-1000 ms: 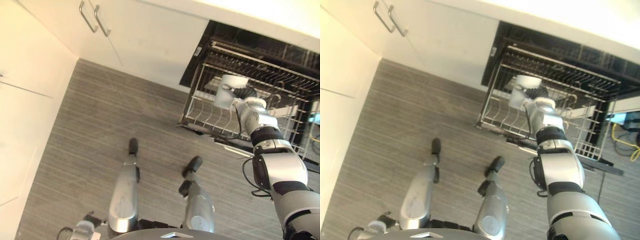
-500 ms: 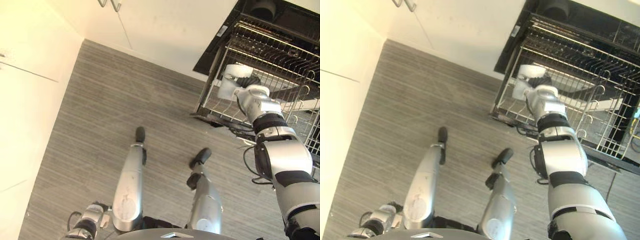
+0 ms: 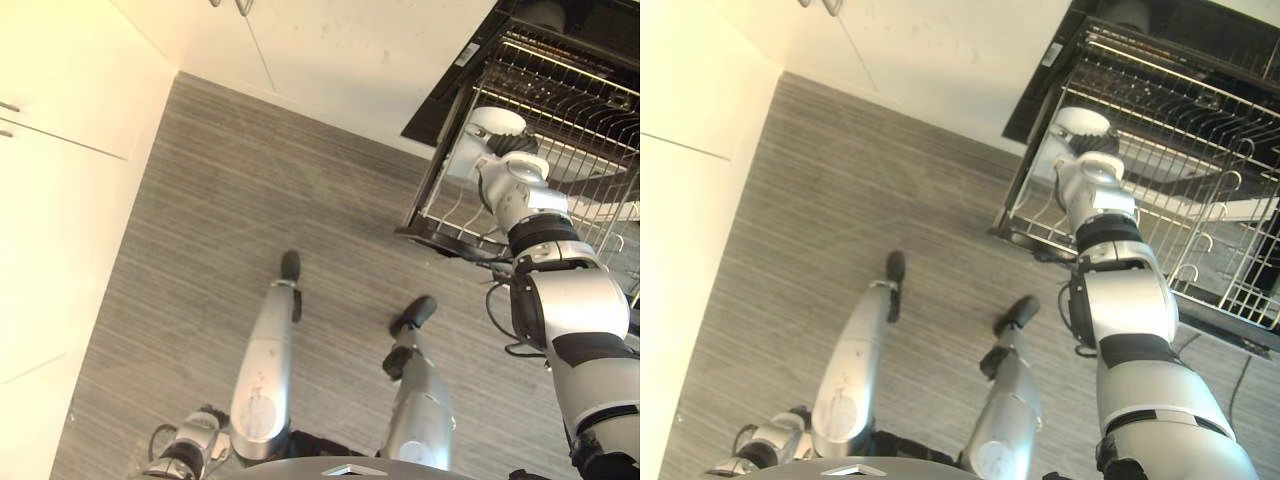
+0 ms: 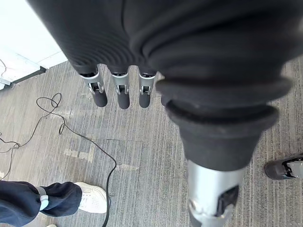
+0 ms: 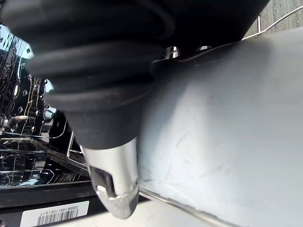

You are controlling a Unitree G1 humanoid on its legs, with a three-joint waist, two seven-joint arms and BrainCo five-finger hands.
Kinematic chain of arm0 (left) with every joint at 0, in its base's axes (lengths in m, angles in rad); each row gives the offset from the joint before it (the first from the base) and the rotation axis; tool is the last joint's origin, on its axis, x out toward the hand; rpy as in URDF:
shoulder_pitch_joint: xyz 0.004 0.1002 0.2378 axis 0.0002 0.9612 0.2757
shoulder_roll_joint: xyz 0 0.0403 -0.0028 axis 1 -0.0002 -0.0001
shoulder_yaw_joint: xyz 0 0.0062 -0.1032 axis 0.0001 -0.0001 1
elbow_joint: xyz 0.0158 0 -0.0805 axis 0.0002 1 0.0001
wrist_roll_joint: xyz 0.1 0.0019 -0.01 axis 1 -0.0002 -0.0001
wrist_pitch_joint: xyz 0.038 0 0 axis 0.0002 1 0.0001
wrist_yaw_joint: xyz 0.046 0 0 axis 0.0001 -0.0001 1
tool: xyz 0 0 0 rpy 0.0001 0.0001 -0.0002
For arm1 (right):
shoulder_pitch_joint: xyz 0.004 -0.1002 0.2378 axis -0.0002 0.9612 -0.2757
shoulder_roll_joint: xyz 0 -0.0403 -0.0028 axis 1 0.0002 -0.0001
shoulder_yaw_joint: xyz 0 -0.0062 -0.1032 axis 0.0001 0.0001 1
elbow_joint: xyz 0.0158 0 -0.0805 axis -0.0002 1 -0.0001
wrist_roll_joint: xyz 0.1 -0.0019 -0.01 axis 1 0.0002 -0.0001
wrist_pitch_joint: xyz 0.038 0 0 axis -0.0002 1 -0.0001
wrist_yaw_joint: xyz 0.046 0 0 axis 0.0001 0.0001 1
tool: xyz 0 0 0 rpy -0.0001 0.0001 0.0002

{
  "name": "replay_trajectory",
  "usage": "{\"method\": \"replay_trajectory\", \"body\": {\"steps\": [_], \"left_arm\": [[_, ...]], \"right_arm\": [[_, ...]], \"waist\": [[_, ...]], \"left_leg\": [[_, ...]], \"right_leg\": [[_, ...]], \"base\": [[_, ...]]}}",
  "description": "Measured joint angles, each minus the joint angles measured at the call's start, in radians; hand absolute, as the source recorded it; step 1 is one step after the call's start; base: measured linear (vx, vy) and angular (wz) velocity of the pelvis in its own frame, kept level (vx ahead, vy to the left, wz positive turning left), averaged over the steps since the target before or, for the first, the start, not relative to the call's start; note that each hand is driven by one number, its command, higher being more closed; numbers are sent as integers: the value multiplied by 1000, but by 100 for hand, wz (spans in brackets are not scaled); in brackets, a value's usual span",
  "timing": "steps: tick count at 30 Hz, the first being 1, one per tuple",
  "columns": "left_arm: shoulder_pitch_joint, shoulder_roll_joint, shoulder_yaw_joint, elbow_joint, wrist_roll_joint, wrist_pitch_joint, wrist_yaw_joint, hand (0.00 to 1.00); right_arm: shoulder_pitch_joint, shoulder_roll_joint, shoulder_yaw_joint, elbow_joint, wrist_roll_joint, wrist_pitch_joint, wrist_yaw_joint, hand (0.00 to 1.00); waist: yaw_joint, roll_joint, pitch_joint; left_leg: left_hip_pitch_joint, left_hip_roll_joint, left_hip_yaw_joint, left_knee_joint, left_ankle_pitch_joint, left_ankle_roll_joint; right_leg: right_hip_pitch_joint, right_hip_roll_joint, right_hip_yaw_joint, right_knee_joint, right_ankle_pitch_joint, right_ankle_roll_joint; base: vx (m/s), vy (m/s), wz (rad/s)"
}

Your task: Walk over to the sink, pick up the cup, carry it to the dishwasher, place the cup inside the dishwasher, then close the dishwasher door

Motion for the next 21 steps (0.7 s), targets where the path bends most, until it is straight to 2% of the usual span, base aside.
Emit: {"method": "replay_trajectory", "body": {"steps": [5, 9, 14, 18, 20, 21], "left_arm": [[1, -1, 0, 7, 3, -16, 14, 0], [10, 0, -1, 4, 19, -39, 19, 0], [54, 9, -1, -47, 22, -37, 16, 0], [104, 37, 1, -99, 46, -28, -2, 0], [158, 41, 3, -103, 61, -17, -13, 0], [171, 41, 3, -103, 61, -15, -14, 0]], "right_arm": [[0, 8, -12, -1, -17, -36, -100, 0], [2, 18, -32, -33, -40, -69, -146, 0], [51, 33, -54, -175, -57, -68, -148, 0], [144, 71, -92, -254, -59, -59, -138, 0], [227, 91, -100, -312, -58, -53, -118, 0], [253, 98, -113, -329, -58, -50, -115, 0]], "waist": [[2, 2, -1], [-6, 3, -2], [-38, -2, -2], [-63, -27, -11], [-82, -69, -64], [-84, -80, -77]], "left_leg": [[43, 7, 13, 9, -20, 3], [115, 7, 38, 3, -37, 5], [241, -10, 74, -59, -32, 0], [360, -19, 94, -137, -13, -16], [408, -19, 106, -181, -7, -25], [423, -19, 111, -192, -7, -26]], "right_leg": [[42, 0, 5, 2, -2, 1], [93, -8, 18, -1, -12, -10], [181, -28, 15, -20, -18, -9], [255, -34, 9, -24, -25, 7], [279, -34, -9, -25, -32, 16], [286, -34, -9, -25, -33, 16]], "base": [[-11, 0, -2], [-24, 9, -12], [35, -8, -7], [95, -41, -5], [139, -54, -9], [139, -34, -10]]}}
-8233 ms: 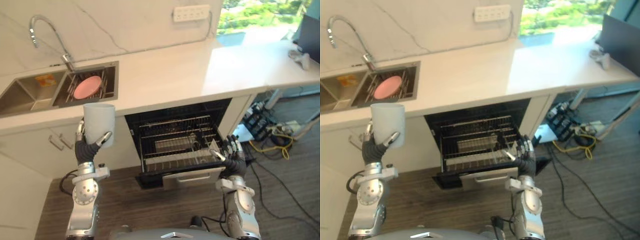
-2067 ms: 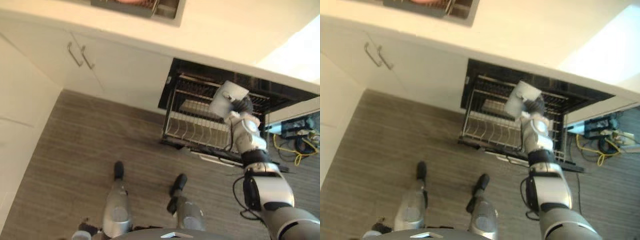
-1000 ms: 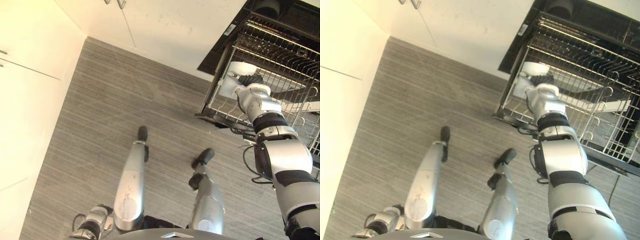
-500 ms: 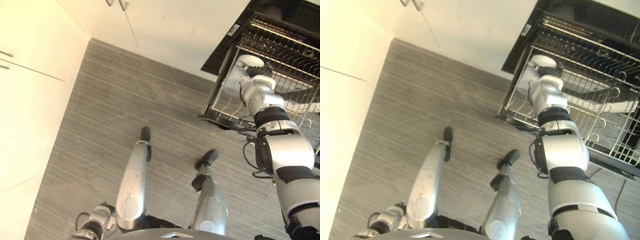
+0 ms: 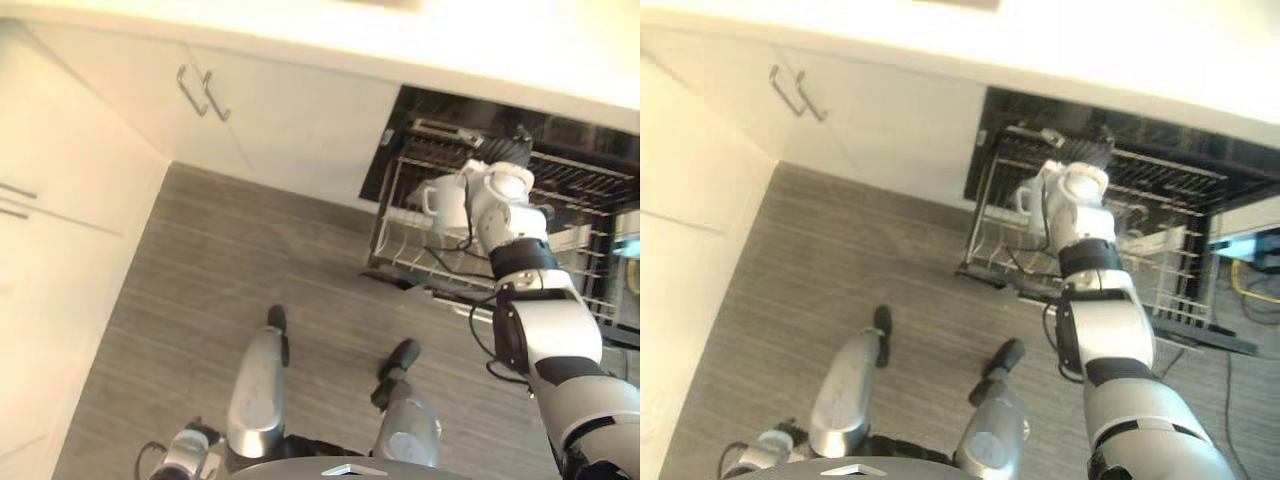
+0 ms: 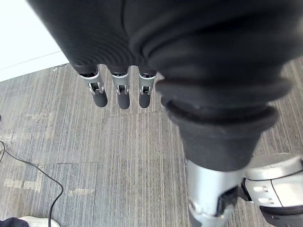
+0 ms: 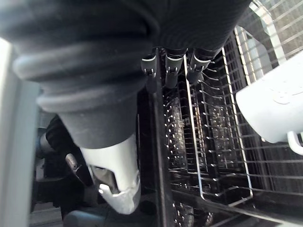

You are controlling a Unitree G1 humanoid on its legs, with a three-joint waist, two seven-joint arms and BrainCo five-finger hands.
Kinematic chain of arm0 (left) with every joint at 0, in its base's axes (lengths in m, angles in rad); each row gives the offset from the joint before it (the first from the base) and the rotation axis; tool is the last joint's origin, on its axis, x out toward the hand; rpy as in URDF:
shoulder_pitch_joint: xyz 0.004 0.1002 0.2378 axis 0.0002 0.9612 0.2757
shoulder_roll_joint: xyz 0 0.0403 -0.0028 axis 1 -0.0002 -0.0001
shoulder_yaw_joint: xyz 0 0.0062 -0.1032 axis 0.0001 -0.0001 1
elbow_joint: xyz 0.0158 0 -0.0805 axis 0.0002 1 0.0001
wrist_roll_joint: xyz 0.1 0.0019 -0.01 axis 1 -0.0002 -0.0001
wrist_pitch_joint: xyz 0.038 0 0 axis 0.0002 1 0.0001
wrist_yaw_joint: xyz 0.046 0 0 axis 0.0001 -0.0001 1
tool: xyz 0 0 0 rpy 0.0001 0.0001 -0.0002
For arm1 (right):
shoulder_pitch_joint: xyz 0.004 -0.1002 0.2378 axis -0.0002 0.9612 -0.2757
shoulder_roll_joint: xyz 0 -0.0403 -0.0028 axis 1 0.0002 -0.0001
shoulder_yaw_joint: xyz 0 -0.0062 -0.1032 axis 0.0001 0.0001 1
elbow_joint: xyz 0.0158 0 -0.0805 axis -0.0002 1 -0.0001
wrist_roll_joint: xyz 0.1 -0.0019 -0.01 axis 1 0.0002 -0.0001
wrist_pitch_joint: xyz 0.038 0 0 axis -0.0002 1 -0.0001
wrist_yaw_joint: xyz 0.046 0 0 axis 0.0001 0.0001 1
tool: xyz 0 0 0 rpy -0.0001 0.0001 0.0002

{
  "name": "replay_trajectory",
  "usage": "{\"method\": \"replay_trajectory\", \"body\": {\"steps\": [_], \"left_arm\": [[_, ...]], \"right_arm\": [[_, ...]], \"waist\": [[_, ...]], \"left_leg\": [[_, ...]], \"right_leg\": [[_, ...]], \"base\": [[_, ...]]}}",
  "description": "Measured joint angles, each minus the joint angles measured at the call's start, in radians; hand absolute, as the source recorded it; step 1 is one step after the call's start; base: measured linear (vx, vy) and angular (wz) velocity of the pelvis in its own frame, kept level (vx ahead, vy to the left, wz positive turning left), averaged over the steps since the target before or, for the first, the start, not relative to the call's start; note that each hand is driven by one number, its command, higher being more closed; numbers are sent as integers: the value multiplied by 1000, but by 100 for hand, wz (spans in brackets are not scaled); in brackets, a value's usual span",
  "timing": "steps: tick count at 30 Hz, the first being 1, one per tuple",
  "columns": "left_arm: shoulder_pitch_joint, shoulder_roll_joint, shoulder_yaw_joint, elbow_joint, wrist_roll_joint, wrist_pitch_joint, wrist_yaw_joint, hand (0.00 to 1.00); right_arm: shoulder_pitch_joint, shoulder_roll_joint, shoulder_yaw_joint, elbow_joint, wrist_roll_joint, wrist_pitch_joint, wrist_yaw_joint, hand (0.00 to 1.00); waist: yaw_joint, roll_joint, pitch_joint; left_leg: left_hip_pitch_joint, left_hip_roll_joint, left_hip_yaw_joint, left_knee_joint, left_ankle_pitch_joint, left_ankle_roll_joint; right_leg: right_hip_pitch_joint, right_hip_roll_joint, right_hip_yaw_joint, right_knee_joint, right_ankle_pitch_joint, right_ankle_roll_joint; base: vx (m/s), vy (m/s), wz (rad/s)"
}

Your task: Walk over to the sink, pick up the cup, carry it to the dishwasher, place the cup inside the dishwasher, then close the dishwasher door

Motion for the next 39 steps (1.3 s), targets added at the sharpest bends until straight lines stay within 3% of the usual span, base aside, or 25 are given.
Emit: {"method": "replay_trajectory", "body": {"steps": [5, 6, 8, 9, 10, 11, 14, 17, 18, 19, 20, 21, 24, 25, 28, 30, 31, 32, 35, 36, 38, 39], "left_arm": [[91, 25, 28, 16, 0, 10, -13, 0], [97, 26, 41, 16, -1, 10, -13, 0], [115, 31, 54, 13, -7, 15, -9, 0], [118, 33, 63, 14, -13, 16, -7, 0], [129, 44, 75, 14, -24, 18, -4, 0], [131, 63, 79, 16, -25, 26, 4, 0], [125, 49, 80, 14, -50, 31, 15, 0], [128, 24, 96, 21, -89, 46, 42, 0], [128, 16, 116, 22, -107, 47, 50, 0], [128, 10, 120, 21, -122, 46, 51, 0], [128, 3, 120, 20, -125, 45, 48, 0], [136, -11, 116, 21, -137, 43, 31, 0], [137, -10, 115, 18, -140, 46, 6, 0], [138, -7, 115, 13, -146, 52, -26, 0], [134, 5, 122, 14, -182, 57, -54, 0], [143, 4, 132, 26, -201, 57, -54, 0], [161, -8, 170, 47, -211, 54, -55, 0], [173, -21, 195, 66, -210, 47, -57, 0], [170, 5, 209, 71, -195, 3, -79, 0], [170, 5, 210, 73, -195, -1, -82, 0], [182, -12, 209, 97, -196, -9, -95, 0], [191, -21, 203, 110, -198, -14, -105, 0]], "right_arm": [[276, 107, -66, -170, 1, -5, 52, 0], [312, 126, -66, -195, 2, -10, 58, 0], [436, 203, -64, -305, 17, -31, 87, 0], [469, 222, -63, -340, 24, -37, 93, 0], [546, 259, -63, -411, 37, -57, 105, 0], [623, 281, -63, -479, 42, -81, 120, 0], [734, 290, -64, -562, 45, -135, 144, 0], [824, 312, -65, -605, 48, -189, 181, 0], [850, 321, -64, -607, 51, -191, 191, 0], [878, 323, -64, -608, 55, -191, 200, 0], [891, 324, -63, -611, 57, -191, 208, 0], [921, 343, -64, -636, 55, -190, 213, 0], [952, 377, -89, -676, 39, -188, 207, 0], [977, 379, -104, -719, 39, -188, 202, 0], [976, 377, -101, -756, 39, -191, 189, 0], [969, 374, -97, -754, 40, -191, 189, 0], [978, 368, -98, -756, 40, -192, 191, 0], [996, 352, -107, -764, 40, -198, 195, 0], [1006, 356, -145, -789, 42, -210, 213, 0], [1003, 356, -146, -791, 42, -212, 215, 0], [1004, 353, -152, -819, 42, -213, 219, 0], [1002, 357, -155, -833, 41, -218, 221, 0]], "waist": [[-36, -76, -130], [-40, -81, -141], [-51, -87, -186], [-59, -90, -192], [-77, -103, -212], [-84, -129, -243], [-103, -141, -264], [-124, -126, -273], [-129, -112, -275], [-133, -84, -289], [-137, -72, -295], [-150, -42, -309], [-190, -50, -305], [-198, -48, -309], [-195, -67, -305], [-198, -69, -305], [-209, -65, -305], [-222, -44, -312], [-254, -83, -296], [-254, -85, -295], [-252, -64, -298], [-254, -51, -302]], "left_leg": [[140, 1, 37, -64, -40, -13], [149, 3, 38, -71, -42, -15], [202, 23, 47, -132, -37, -11], [216, 31, 47, -144, -33, -11], [228, 28, 33, -169, -24, -16], [229, 23, 25, -183, -16, -22], [249, 16, 2, -225, 21, -27], [257, -5, 3, -242, 34, -25], [253, -10, -1, -242, 35, -26], [242, -7, -10, -241, 41, -22], [239, -7, -10, -241, 45, -18], [223, -1, 52, -230, 62, -11], [218, -2, 192, -223, 107, 27], [205, -10, 192, -223, 136, 31], [138, -18, 147, -175, 168, 14], [109, 31, 208, -137, 158, 35], [118, 69, 275, -144, 208, 57], [143, 72, 293, -159, 297, 53], [155, -18, 248, -187, 283, 58], [158, -27, 231, -186, 267, 54], [167, -32, 154, -168, 157, 40], [169, -45, 116, -155, 80, 4]], "right_leg": [[79, -3, -1, 27, -36, -56], [81, -2, -3, 38, -32, -65], [71, 30, 2, 69, 0, -123], [70, 43, 12, 114, -36, -109], [62, 76, 57, 175, -119, -73], [67, 87, 62, 160, -138, -71], [77, 95, 57, 141, -140, -71], [117, 95, 62, 53, -175, -70], [135, 98, 65, 15, -179, -34], [137, 103, 57, 4, -176, -28], [137, 103, 55, 3, -176, -27], [149, 99, 44, -2, -184, -15], [203, 66, -35, -23, -185, -11], [231, 61, -84, -37, -186, -10], [221, 43, -78, -58, -180, -22], [203, 24, -58, -42, -180, -21], [204, -1, -47, -16, -184, 4], [215, -21, -43, 8, -197, 48], [210, -95, 7, 36, -215, 75], [203, -106, 16, 47, -220, 81], [182, -112, 54, 80, -232, 103], [168, -125, 85, 107, -242, 120]], "base": [[111, 1, -17], [21, 19, -21], [24, 24, -33], [51, 12, -8], [86, -9, 11], [81, -34, 15], [114, -42, 11], [61, -47, -1], [-2, -77, 16], [-17, -74, 18], [-58, -50, 28], [-49, -18, 36], [-46, 19, 77], [-76, 27, 95], [-92, 3, 40], [-67, 71, -10], [36, 173, -12], [70, 195, -3], [26, 192, 34], [-33, 191, -8], [2, 149, -28], [28, 216, -28]]}}
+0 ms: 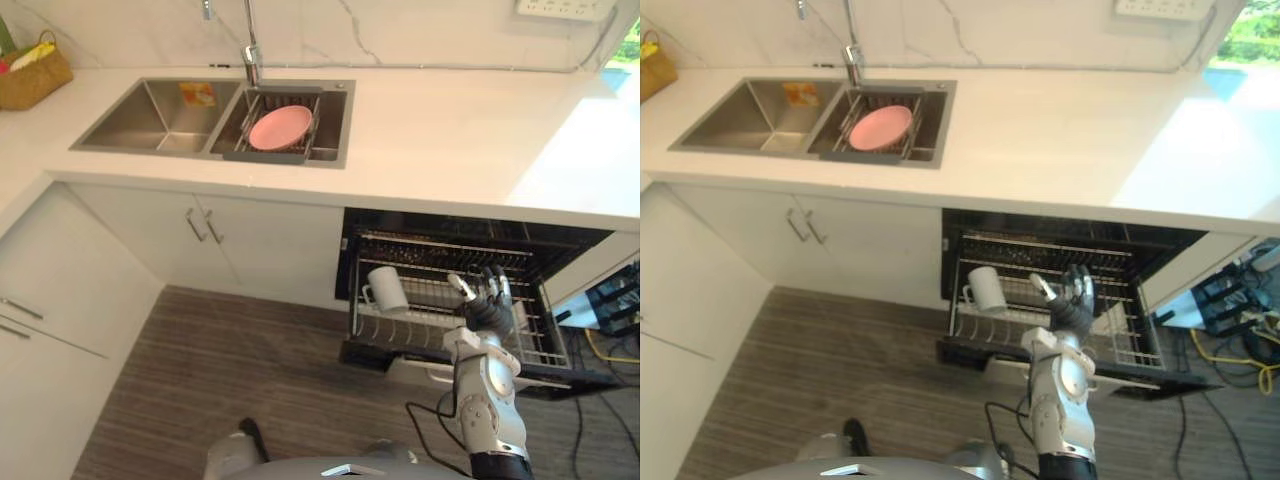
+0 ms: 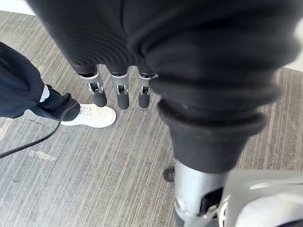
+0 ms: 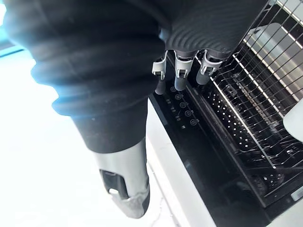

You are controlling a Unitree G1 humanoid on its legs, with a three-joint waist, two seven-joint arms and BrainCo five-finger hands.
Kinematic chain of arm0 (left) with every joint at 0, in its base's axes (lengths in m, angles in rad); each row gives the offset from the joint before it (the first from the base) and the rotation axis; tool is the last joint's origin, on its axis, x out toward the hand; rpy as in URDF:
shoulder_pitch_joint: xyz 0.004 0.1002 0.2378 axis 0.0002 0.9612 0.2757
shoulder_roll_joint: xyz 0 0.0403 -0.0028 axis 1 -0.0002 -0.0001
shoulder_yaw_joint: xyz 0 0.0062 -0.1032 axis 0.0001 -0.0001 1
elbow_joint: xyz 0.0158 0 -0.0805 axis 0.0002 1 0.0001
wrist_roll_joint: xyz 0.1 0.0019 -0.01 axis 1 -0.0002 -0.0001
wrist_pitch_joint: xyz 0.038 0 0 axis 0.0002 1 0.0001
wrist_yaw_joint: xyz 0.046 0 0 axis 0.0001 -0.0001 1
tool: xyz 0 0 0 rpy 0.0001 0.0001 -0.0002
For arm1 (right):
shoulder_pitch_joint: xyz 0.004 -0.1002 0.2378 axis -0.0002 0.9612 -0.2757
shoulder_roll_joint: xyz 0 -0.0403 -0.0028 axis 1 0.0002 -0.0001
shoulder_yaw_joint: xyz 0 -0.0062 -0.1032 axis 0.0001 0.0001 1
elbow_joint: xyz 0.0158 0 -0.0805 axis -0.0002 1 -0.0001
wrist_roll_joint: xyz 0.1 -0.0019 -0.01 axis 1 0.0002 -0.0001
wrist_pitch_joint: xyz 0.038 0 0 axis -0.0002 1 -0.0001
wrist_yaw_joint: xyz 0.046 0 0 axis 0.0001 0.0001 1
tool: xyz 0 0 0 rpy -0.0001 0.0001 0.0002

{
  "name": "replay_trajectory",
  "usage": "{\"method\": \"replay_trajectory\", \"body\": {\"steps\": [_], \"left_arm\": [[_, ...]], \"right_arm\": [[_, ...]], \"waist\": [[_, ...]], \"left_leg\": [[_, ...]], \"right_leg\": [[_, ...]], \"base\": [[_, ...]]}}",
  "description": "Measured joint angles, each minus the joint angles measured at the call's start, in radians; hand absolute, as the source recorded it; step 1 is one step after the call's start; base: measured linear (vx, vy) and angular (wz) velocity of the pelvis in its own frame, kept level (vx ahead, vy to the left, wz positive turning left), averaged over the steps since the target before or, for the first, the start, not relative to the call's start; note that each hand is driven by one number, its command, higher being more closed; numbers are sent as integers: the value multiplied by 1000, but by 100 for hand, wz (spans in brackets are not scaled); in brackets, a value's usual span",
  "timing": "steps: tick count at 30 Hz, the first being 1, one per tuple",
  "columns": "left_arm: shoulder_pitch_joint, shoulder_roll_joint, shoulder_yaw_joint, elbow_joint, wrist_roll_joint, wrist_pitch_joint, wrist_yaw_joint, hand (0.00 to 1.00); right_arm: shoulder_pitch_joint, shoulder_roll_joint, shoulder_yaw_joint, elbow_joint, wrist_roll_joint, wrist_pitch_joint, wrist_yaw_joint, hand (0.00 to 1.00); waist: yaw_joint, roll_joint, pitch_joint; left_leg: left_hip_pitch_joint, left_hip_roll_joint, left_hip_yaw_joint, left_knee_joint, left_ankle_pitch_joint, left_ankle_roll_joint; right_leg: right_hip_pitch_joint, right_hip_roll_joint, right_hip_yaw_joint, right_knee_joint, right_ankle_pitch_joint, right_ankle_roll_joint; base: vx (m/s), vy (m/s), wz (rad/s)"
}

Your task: Walk over to the sink, pick up the cup, carry it to the dishwasher, place the cup inside the dishwasher, then close the dishwasher door

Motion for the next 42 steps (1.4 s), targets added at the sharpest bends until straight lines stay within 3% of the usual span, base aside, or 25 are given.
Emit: {"method": "replay_trajectory", "body": {"steps": [3, 5, 8, 9, 10, 12, 13, 14, 15, 16, 18, 19, 20, 21, 22, 24, 27, 28, 29, 30, 36, 39, 40, 41, 42], "left_arm": [[-2, 2, -14, 3, 1, -13, -15, 0], [-11, 6, -41, 4, 15, -14, -15, 0], [-16, 22, -94, 21, 40, -16, -12, 0], [-12, 22, -98, 20, 40, -16, -10, 0], [-9, 22, -108, 15, 38, -11, 10, 0], [-10, 48, -134, 2, 38, -4, 32, 0], [-20, 57, -157, -22, 39, 5, 41, 0], [-41, 64, -171, -43, 40, 12, 49, 0], [-49, 65, -173, -53, 40, 18, 50, 0], [-67, 67, -175, -60, 54, 33, 48, 0], [-69, 67, -177, -59, 67, 41, 48, 0], [-69, 70, -181, -59, 86, 47, 48, 0], [-61, 75, -185, -63, 104, 53, 48, 0], [-53, 78, -177, -71, 115, 57, 43, 0], [-44, 55, -163, -92, 141, 61, 27, 0], [-53, 41, -154, -118, 178, 59, 12, 0], [-53, 39, -124, -128, 209, 55, 9, 0], [-45, 33, -119, -118, 216, 55, 8, 0], [-42, 33, -117, -113, 217, 57, 8, 0], [-34, 38, -117, -104, 217, 59, 8, 0], [-34, 14, -125, -66, 245, 64, 5, 0], [-36, 14, -112, -50, 267, 64, 5, 0], [-32, -2, -103, -34, 266, 62, 5, 0], [-24, 0, -93, -26, 266, 58, 4, 0], [-24, -3, -85, -16, 265, 60, 2, 0]], "right_arm": [[6, -1, -15, -17, -1, 0, -6, 0], [26, 3, -27, -63, -1, -2, -29, 0], [58, 5, -16, -85, 0, -6, -69, 0], [57, 12, -6, -95, 0, -7, -75, 0], [51, 27, 18, -115, -1, -18, -79, 0], [39, 42, 24, -114, 0, -20, -82, 0], [33, 41, 21, -119, 0, -24, -87, 0], [34, 39, 10, -144, 0, -24, -96, 0], [33, 38, 3, -165, -1, -25, -97, 0], [36, 38, -23, -212, -1, -36, -97, 0], [46, 39, -65, -231, -1, -47, -97, 0], [64, 41, -89, -238, 0, -61, -97, 0], [107, 43, -97, -273, 2, -67, -97, 0], [129, 43, -93, -298, 3, -69, -93, 0], [140, 39, -70, -319, 6, -68, -83, 0], [135, 42, -57, -351, 6, -68, -75, 0], [119, 44, -79, -355, 6, -72, -72, 0], [125, 45, -94, -354, 7, -80, -74, 0], [125, 44, -101, -354, 6, -85, -75, 0], [115, 40, -108, -351, 5, -91, -83, 0], [83, 40, -98, -345, 3, -100, -101, 0], [88, 42, -94, -336, 2, -100, -102, 0], [86, 38, -90, -338, 0, -99, -101, 0], [83, 42, -89, -333, 0, -99, -101, 0], [81, 39, -91, -319, 0, -99, -101, 0]], "waist": [[-6, -12, -6], [-6, -10, -7], [4, -25, -9], [17, -15, -14], [23, -20, -13], [19, -25, -12], [10, -36, -13], [4, -38, -12], [0, -36, -11], [-23, -33, -8], [-47, -43, 5], [-58, -58, 28], [-51, -80, 32], [-49, -91, 34], [-36, -64, 32], [-35, -25, 31], [-31, -25, 26], [-27, -14, 27], [-32, -17, 25], [-34, -29, 15], [-23, 20, -13], [-24, 3, -17], [-20, 33, -17], [-15, 7, -12], [-5, 10, -12]], "left_leg": [[-57, -34, 27, 140, -108, 27], [-104, -38, 26, 249, -181, 46], [-61, -72, 63, 232, -229, 73], [-28, -71, 96, 181, -217, 81], [33, -73, 139, 100, -192, 106], [81, -78, 147, 25, -167, 115], [113, -79, 142, -36, -144, 114], [138, -79, 133, -92, -122, 112], [145, -80, 126, -119, -118, 117], [156, -98, 84, -174, -101, 125], [191, -129, 32, -223, -89, 125], [236, -152, 12, -231, -86, 109], [276, -183, -13, -207, -123, 94], [292, -194, -26, -185, -155, 87], [283, -163, -11, -129, -204, 77], [274, -120, 2, -88, -241, 70], [283, -82, 0, -85, -258, 63], [284, -64, 1, -87, -260, 56], [288, -61, -4, -88, -260, 54], [300, -59, -3, -92, -264, 46], [300, -19, 24, -103, -256, 64], [158, 13, 26, 255, -200, 70], [75, 86, 29, 443, -128, 53], [25, 120, 69, 602, -134, 50], [24, 139, 87, 613, -167, 58]], "right_leg": [[-5, -34, 54, -25, -6, 12], [11, -47, 53, -48, 10, -12], [-15, -85, 53, 13, 138, -165], [-49, -81, 52, 36, 188, -244], [-126, -63, 56, 198, 140, -234], [-167, 23, 60, 314, 21, -176], [-172, 129, 60, 321, -68, -149], [-192, 240, 58, 279, -116, -164], [-211, 293, 59, 246, -124, -180], [-290, 379, 84, 159, -97, -218], [-376, 400, 131, 93, -11, -212], [-394, 386, 164, 25, 95, -182], [-401, 357, 171, -22, 278, -183], [-405, 330, 159, -3, 373, -241], [-403, 334, 106, 47, 311, -306], [-400, 361, 102, 66, 279, -276], [-353, 408, 107, -4, 265, -257], [-350, 410, 103, 40, 174, -326], [-355, 398, 104, 101, 128, -358], [-345, 396, 90, 119, 88, -339], [-324, 464, 78, 32, 91, -356], [-244, 452, 62, -78, 82, -346], [-186, 457, 31, -104, 41, -352], [-168, 420, 31, -65, 45, -347], [-154, 420, 44, -64, 58, -356]], "base": [[26, 235, -11], [78, 315, 4], [115, 256, -28], [144, 216, -87], [235, 206, -90], [220, 105, -44], [168, 52, 2], [158, 39, 14], [168, 23, 46], [183, 16, 63], [208, -23, 85], [242, -109, 96], [274, -126, 88], [296, -158, 39], [311, -147, 20], [262, -101, 10], [92, -46, -1], [37, -68, 7], [83, -61, 11], [96, -58, 9], [76, -35, -8], [77, -40, -15], [286, 61, -43], [271, 114, -52], [197, 133, -59]]}}
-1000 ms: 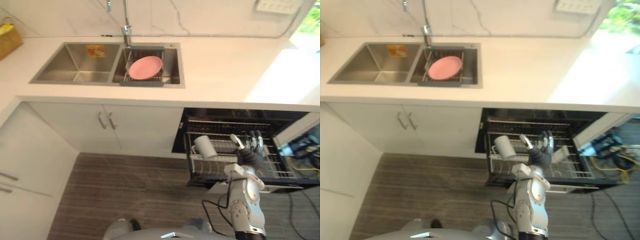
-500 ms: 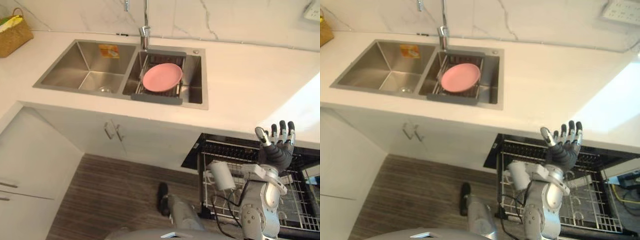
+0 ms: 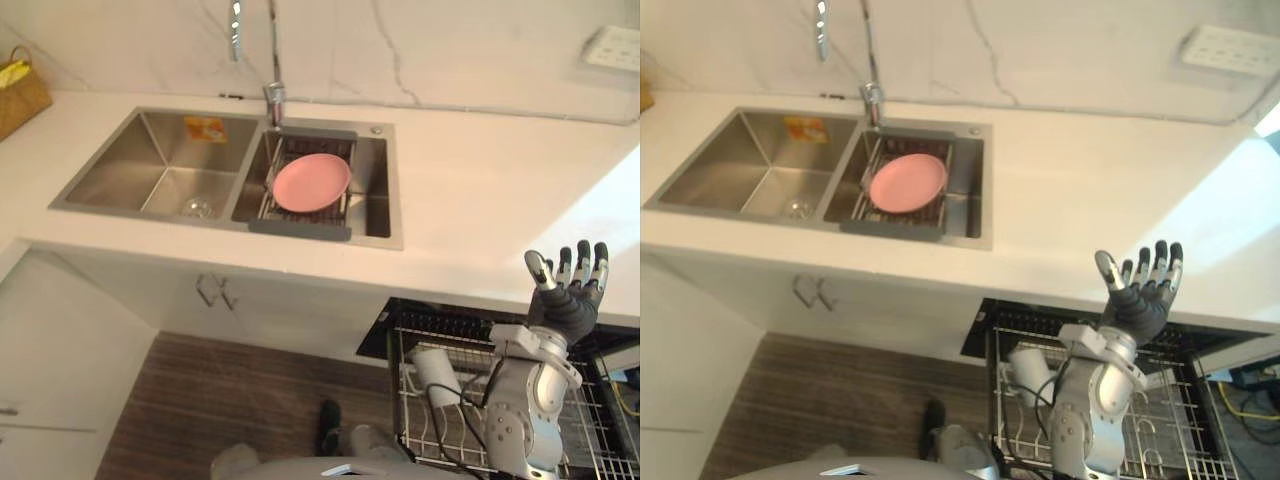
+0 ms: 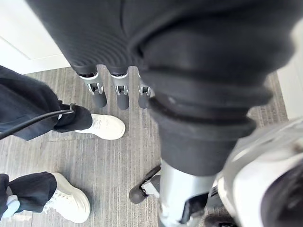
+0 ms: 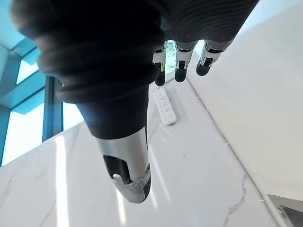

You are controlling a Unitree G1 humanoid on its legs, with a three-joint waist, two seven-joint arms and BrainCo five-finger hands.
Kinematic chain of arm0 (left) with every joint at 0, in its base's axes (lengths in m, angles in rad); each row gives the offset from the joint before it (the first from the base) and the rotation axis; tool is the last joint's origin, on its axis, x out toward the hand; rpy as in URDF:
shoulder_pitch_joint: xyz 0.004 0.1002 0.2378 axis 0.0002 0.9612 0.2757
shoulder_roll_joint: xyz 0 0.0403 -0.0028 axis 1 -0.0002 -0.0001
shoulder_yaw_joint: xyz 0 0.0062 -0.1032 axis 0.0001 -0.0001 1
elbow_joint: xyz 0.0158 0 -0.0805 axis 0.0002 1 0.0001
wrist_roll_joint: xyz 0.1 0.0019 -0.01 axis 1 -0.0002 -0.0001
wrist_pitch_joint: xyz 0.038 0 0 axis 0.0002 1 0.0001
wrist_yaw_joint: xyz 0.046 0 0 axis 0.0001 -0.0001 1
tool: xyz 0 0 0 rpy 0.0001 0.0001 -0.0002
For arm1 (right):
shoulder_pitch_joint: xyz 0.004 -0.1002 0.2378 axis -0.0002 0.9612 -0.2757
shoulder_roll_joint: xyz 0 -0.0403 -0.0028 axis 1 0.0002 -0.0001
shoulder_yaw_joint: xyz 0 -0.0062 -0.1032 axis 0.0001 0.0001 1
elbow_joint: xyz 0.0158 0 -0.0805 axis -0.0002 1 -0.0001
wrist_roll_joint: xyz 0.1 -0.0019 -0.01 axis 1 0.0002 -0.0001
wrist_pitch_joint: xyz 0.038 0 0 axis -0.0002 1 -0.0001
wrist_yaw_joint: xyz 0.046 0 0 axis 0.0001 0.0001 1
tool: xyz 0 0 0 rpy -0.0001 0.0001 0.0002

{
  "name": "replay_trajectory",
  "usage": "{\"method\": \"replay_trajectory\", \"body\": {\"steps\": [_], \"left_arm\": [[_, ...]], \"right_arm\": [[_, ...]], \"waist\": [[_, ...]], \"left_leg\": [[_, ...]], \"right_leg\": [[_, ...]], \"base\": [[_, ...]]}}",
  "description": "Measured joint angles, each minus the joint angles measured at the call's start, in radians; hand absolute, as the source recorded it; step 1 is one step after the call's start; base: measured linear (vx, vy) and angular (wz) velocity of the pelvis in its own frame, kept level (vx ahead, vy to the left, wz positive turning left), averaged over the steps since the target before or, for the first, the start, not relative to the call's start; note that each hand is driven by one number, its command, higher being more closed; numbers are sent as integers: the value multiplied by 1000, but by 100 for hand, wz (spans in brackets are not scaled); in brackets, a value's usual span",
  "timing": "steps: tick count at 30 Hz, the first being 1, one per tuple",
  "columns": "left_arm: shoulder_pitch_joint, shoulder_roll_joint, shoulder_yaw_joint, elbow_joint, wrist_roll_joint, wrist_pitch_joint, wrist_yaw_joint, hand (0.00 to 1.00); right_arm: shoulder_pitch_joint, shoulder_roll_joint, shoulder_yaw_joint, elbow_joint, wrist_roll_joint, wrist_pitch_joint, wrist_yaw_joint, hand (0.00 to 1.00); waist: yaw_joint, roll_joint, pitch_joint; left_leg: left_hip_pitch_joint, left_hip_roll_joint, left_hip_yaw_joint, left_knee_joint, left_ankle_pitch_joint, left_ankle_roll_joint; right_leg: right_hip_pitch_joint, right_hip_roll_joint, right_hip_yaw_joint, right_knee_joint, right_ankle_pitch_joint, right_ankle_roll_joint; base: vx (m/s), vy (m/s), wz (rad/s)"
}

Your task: Walk over to the sink, pick up the cup, carry it to the dishwasher, place the cup inside the dishwasher, then close the dishwasher door

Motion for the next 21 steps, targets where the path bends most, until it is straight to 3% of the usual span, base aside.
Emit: {"method": "replay_trajectory", "body": {"steps": [2, 3, 5, 6, 8, 9, 10, 12, 15, 21], "left_arm": [[13, -2, 1, 0, -5, -1, -16, 0], [18, -2, 3, -2, -9, -1, -16, 0], [36, -3, 11, -8, -12, 1, -17, 0], [41, -5, 20, -8, -15, 3, -17, 0], [59, -21, 39, -11, -27, 9, -22, 0], [63, -40, 39, -11, -27, 10, -26, 0], [54, -43, 38, -10, -27, 10, -35, 0], [44, -16, 38, -12, -29, 9, -35, 0], [12, 17, 34, -14, -29, 1, -19, 0], [12, 11, 38, -14, -53, -23, 28, 0]], "right_arm": [[-12, -1, 5, 80, -1, 1, -1, 0], [-14, -1, 10, 91, -2, 1, 0, 0], [-14, -3, 31, 92, -1, 1, 3, 0], [-15, -3, 31, 92, 0, 1, 6, 0], [-14, -10, 28, 91, 0, 1, 8, 0], [-9, -24, 18, 90, 0, -2, 7, 0], [1, -16, 17, 91, 1, -1, 5, 0], [12, 2, 27, 89, 1, -3, 7, 0], [11, 4, 27, 89, 3, -2, 26, 0], [-30, 5, 30, 89, 4, 1, 128, 0]], "waist": [[9, -11, -5], [8, -15, -7], [6, -12, -10], [7, -11, -11], [1, 16, -27], [-7, 51, -44], [3, 46, -50], [-18, 26, -59], [-19, -18, -71], [22, -17, -71]], "left_leg": [[-10, 0, -18, -170, -69, 3], [-12, -15, -48, -242, -69, -2], [-15, -72, -219, -477, -44, -47], [-8, -80, -241, -521, -36, -61], [25, -83, -217, -647, 16, -73], [38, -83, -198, -720, 59, -70], [61, -92, -187, -734, 118, -84], [81, -127, -173, -763, 108, -63], [87, -187, -150, -811, 131, -32], [141, -221, -55, -817, 114, -7]], "right_leg": [[20, -12, 65, -4, -4, 5], [16, -19, 83, -5, -4, 8], [-12, -24, 165, -6, 8, 32], [-16, -23, 183, -10, 14, 41], [-13, -14, 201, -42, 40, 69], [-6, 2, 202, -65, 56, 88], [7, -7, 212, -77, 68, 107], [34, -40, 212, -118, 90, 139], [30, -91, 229, -161, 123, 175], [31, -123, 206, -178, 145, 189]], "base": [[122, 55, -74], [132, 104, -89], [84, 149, -102], [91, 184, -109], [87, 211, -83], [111, 303, -79], [125, 309, -63], [132, 272, -17], [132, 227, -4], [87, 87, -39]]}}
